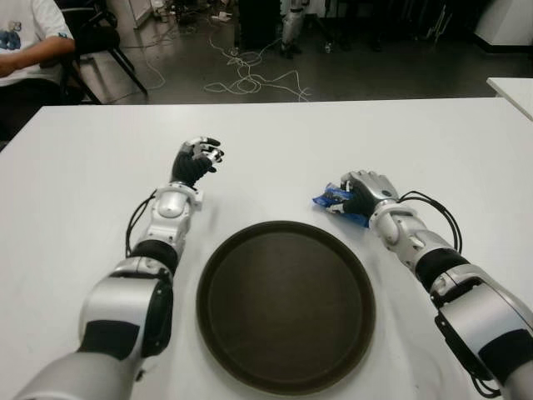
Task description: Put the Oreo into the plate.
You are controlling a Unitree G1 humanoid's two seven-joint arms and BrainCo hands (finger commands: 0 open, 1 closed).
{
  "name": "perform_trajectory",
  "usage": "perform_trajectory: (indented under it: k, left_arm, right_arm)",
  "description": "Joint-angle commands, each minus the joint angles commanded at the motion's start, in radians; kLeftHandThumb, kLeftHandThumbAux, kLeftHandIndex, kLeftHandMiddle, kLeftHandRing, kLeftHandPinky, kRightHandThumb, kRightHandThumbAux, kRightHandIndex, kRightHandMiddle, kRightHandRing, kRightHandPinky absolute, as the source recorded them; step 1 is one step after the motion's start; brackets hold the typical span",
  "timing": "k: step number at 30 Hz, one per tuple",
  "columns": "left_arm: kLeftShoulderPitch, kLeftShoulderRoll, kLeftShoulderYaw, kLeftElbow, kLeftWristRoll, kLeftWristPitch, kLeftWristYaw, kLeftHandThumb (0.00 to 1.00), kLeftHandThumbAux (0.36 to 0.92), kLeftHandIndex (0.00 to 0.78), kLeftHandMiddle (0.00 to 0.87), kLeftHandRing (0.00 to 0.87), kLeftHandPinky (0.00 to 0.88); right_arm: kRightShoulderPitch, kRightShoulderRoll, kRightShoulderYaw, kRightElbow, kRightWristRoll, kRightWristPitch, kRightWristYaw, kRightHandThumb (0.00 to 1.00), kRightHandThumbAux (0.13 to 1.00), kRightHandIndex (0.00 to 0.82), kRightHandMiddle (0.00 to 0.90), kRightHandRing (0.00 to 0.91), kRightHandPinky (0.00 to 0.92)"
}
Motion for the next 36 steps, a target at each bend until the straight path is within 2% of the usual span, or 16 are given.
perform_trajectory:
  k: [5, 8, 13, 17, 22, 29, 36]
  left_arm:
    - [-0.001, -0.001, 0.001, 0.001, -0.002, 0.002, -0.002, 0.821, 0.685, 0.374, 0.464, 0.416, 0.477]
    - [-0.001, -0.002, 0.003, 0.002, -0.004, 0.006, -0.004, 0.821, 0.685, 0.374, 0.462, 0.404, 0.463]
    - [-0.002, -0.001, 0.001, 0.002, -0.002, 0.007, -0.003, 0.821, 0.685, 0.375, 0.46, 0.397, 0.458]
    - [-0.002, -0.001, -0.003, 0.002, 0.003, 0.005, 0.004, 0.821, 0.686, 0.378, 0.458, 0.395, 0.458]
    - [-0.003, -0.001, -0.001, 0.002, 0.001, 0.006, 0.007, 0.819, 0.687, 0.369, 0.464, 0.405, 0.459]
    - [-0.004, -0.001, -0.002, 0.003, 0.003, 0.011, 0.014, 0.819, 0.686, 0.371, 0.462, 0.397, 0.435]
    - [-0.005, -0.002, 0.002, 0.001, -0.003, 0.015, 0.01, 0.822, 0.684, 0.38, 0.458, 0.393, 0.444]
  right_arm:
    - [-0.001, -0.015, -0.033, -0.043, 0.022, -0.024, -0.011, 0.196, 0.839, 0.612, 0.748, 0.751, 0.732]
    - [0.02, -0.04, -0.066, -0.138, 0.033, -0.035, -0.036, 0.198, 0.839, 0.614, 0.745, 0.749, 0.733]
    - [0.042, -0.062, -0.09, -0.228, 0.032, -0.03, -0.066, 0.17, 0.847, 0.639, 0.758, 0.766, 0.759]
    - [0.066, -0.082, -0.108, -0.321, 0.026, -0.02, -0.079, 0.163, 0.846, 0.644, 0.77, 0.782, 0.777]
    - [0.127, -0.116, -0.136, -0.501, 0.011, -0.009, -0.095, 0.111, 0.846, 0.651, 0.783, 0.799, 0.788]
    - [0.151, -0.13, -0.156, -0.553, 0.011, -0.054, -0.121, 0.052, 0.849, 0.658, 0.785, 0.795, 0.781]
    - [0.183, -0.135, -0.177, -0.641, 0.016, -0.063, -0.112, 0.004, 0.837, 0.642, 0.776, 0.788, 0.783]
